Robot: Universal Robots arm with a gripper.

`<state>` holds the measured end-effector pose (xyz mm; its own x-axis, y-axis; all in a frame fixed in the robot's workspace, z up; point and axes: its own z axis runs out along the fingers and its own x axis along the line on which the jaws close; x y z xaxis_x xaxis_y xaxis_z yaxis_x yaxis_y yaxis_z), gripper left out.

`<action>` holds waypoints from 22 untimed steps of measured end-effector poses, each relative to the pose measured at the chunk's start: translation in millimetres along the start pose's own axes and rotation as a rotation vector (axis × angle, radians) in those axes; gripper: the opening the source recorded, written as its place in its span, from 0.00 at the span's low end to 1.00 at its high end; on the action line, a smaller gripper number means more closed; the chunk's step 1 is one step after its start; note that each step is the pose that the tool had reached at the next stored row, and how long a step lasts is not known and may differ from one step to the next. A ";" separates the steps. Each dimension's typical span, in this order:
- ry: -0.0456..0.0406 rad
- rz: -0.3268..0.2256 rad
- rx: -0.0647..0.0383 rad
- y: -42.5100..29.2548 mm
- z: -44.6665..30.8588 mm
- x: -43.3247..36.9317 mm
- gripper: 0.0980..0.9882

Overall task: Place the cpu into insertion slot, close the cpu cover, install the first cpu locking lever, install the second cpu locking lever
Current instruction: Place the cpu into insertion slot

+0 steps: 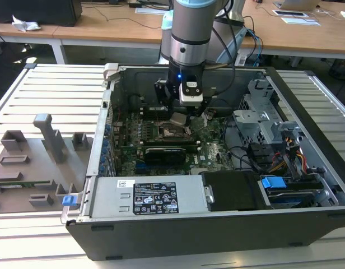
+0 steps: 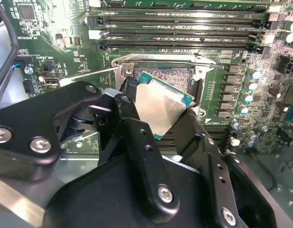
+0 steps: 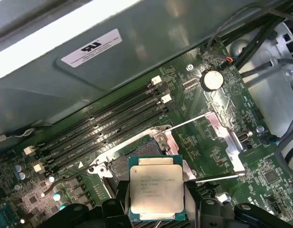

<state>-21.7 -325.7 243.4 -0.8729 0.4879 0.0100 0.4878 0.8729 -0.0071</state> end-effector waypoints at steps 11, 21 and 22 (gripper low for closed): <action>-0.0020 0.105 0.004 0.0 0.5 0.0 0.50; -0.0035 0.174 0.007 0.0 0.8 0.0 0.50; -0.0036 0.181 0.007 0.0 0.8 0.0 0.50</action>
<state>-21.7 -325.7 242.6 -0.7711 0.6367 0.0044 0.6365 0.7711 -0.0154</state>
